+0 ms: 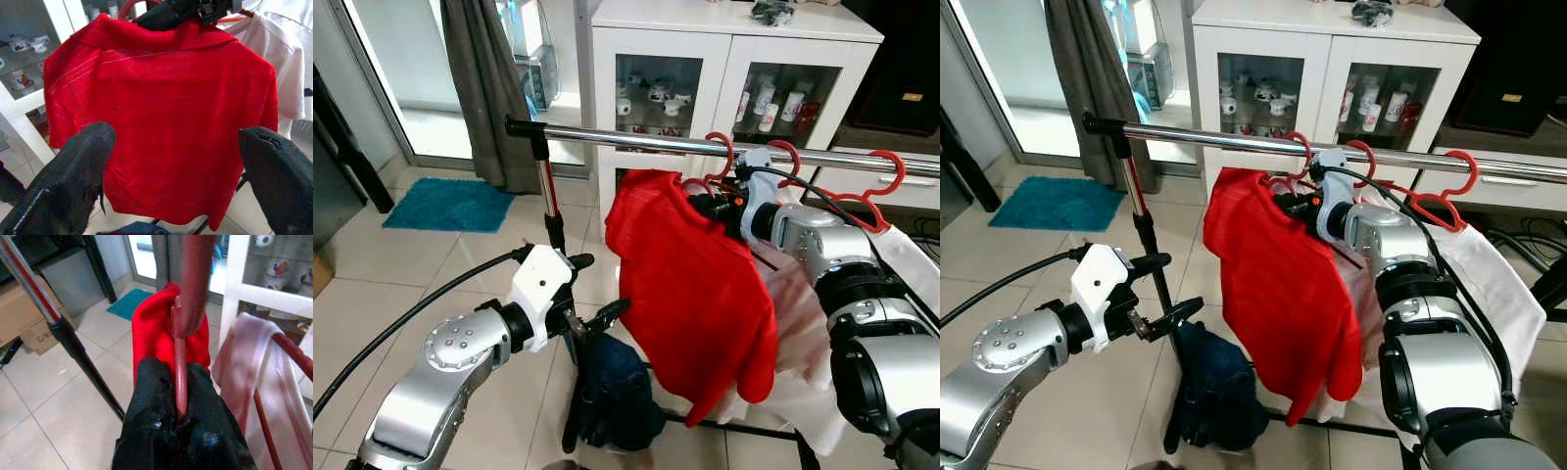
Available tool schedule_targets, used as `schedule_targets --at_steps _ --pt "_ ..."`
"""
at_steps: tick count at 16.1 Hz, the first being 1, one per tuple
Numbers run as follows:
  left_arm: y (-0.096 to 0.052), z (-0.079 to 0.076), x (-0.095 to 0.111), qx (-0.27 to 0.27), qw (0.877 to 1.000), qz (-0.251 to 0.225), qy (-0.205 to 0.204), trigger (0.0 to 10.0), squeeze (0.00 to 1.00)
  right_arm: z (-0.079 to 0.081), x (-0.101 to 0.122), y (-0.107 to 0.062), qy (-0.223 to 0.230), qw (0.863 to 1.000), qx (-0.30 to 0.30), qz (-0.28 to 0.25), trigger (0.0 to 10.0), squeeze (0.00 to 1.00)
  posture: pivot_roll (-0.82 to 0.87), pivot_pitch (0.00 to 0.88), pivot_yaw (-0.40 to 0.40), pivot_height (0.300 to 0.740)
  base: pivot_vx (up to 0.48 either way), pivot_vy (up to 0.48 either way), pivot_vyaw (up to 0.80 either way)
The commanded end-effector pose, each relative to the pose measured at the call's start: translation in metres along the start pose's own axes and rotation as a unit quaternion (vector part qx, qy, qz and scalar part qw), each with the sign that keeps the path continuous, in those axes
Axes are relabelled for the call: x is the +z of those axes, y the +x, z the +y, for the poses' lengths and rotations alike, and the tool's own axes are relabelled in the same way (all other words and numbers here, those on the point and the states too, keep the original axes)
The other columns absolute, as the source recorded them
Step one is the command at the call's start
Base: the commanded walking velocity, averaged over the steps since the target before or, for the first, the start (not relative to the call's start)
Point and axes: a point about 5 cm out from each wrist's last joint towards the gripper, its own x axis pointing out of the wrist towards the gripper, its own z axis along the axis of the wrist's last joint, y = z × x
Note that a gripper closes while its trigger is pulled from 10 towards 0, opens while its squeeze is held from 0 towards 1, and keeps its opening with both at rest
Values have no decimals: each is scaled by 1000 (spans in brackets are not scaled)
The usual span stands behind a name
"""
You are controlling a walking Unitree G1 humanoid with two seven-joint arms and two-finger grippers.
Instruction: Hang hanger
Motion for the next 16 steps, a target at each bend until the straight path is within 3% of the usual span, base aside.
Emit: schedule_targets --at_steps 1,5,8,12,16 --pt "0 1 -2 4 1000 7 8 10000 0 -2 7 -1 -2 1000 -10 -15 0 0 -24 0 10 740 0 0 0" --pt "4 10 4 49 999 -12 15 10000 0 -3 34 -9 -11 989 -21 -145 0 0 -26 0 13 740 0 0 0" --pt "9 16 -1 97 995 -1 -5 10000 0 1 38 -19 -24 980 1 -196 0 0 -28 0 20 740 0 0 0" --pt "14 14 -8 132 991 -2 -21 10000 0 17 7 -29 -69 985 23 -157 0 0 -36 0 14 740 0 0 0" --pt "14 16 -15 161 986 0 -45 10000 0 36 -27 -41 -49 989 -15 -142 0 0 -64 0 0 740 0 0 0"
